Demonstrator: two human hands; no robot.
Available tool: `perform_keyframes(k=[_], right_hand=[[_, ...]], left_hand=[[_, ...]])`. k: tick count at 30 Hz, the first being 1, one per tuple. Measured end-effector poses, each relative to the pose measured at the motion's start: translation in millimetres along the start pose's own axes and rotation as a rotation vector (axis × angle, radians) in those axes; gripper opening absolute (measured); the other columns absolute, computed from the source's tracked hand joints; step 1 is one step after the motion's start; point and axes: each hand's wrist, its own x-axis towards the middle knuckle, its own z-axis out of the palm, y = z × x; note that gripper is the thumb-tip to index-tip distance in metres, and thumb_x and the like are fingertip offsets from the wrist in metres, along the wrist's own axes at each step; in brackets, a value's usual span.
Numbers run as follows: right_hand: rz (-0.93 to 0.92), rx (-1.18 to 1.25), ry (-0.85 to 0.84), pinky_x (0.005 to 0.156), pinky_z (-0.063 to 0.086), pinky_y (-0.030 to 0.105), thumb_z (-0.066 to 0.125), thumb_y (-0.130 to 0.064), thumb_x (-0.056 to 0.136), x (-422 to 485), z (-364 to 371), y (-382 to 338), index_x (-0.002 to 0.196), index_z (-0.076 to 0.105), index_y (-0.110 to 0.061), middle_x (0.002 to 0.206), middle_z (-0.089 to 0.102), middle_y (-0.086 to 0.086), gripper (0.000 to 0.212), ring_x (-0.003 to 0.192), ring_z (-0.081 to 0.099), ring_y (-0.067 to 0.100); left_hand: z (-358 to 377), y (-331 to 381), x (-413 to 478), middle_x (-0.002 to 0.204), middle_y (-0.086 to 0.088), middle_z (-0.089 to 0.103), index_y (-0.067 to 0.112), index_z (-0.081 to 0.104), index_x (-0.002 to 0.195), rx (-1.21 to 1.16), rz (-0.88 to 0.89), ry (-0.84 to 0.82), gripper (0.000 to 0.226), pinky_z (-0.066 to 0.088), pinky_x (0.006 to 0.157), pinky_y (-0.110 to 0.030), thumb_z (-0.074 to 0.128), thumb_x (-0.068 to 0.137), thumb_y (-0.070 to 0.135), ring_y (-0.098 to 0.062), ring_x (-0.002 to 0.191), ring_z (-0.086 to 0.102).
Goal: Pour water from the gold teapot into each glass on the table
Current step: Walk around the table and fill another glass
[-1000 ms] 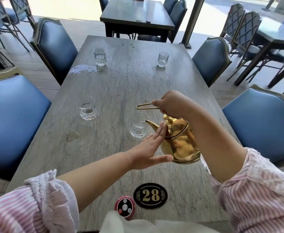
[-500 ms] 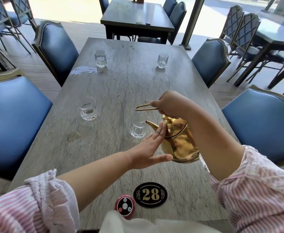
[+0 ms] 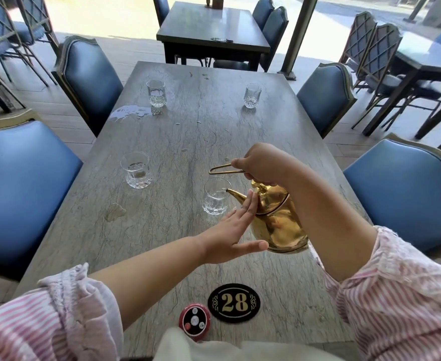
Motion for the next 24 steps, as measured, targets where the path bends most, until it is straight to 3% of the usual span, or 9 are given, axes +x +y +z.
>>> perform_keyframes(k=[3, 9, 15, 20, 24], right_hand=[[0.000, 0.006, -0.002, 0.023, 0.025, 0.010, 0.048, -0.030, 0.098, -0.5, 0.5, -1.2, 0.055, 0.048, -0.008, 0.018, 0.036, -0.010, 0.048, 0.014, 0.033, 0.002], [0.006, 0.001, 0.007, 0.023, 0.024, 0.010, 0.049, -0.030, 0.098, -0.4, 1.2, -1.5, 0.054, 0.048, -0.008, 0.018, 0.036, -0.009, 0.048, 0.014, 0.033, 0.003], [0.009, -0.008, 0.002, 0.023, 0.024, 0.009, 0.047, -0.029, 0.099, -2.8, 0.1, -3.1, 0.057, 0.046, -0.008, 0.017, 0.035, -0.012, 0.047, 0.015, 0.035, 0.001], [0.000, -0.013, 0.002, 0.030, 0.031, 0.010, 0.045, -0.031, 0.099, -1.0, 1.0, -2.0, 0.059, 0.045, -0.011, 0.026, 0.045, -0.007, 0.045, 0.025, 0.043, 0.003], [0.023, 0.016, 0.012, 0.023, 0.025, 0.009, 0.047, -0.030, 0.098, -1.3, 1.8, -3.0, 0.060, 0.046, -0.008, 0.017, 0.035, -0.012, 0.044, 0.015, 0.034, 0.000]], left_hand=[[-0.6, -0.3, 0.0, 0.149, 0.004, -0.034, 0.030, -0.033, 0.134, -0.001, 0.000, -0.002, 0.102, -0.015, 0.107, -0.014, 0.023, 0.068, 0.083, -0.003, 0.136, -0.025], [1.0, -1.9, 0.2, 0.150, 0.002, -0.033, 0.029, -0.032, 0.135, 0.010, 0.008, -0.004, 0.101, -0.012, 0.113, -0.024, 0.021, 0.068, 0.084, -0.007, 0.139, -0.023], [-0.5, -0.9, 0.0, 0.149, 0.004, -0.034, 0.029, -0.031, 0.136, 0.004, 0.010, -0.006, 0.101, -0.012, 0.112, -0.023, 0.023, 0.070, 0.081, -0.004, 0.138, -0.024], [-0.9, -1.5, -0.4, 0.149, 0.003, -0.033, 0.029, -0.031, 0.136, 0.009, 0.014, -0.005, 0.100, -0.012, 0.112, -0.023, 0.023, 0.070, 0.081, -0.004, 0.138, -0.024], [-1.3, -3.2, -1.2, 0.150, 0.003, -0.033, 0.030, -0.032, 0.135, 0.008, 0.016, -0.009, 0.099, -0.011, 0.113, -0.024, 0.023, 0.071, 0.081, -0.006, 0.139, -0.023]])
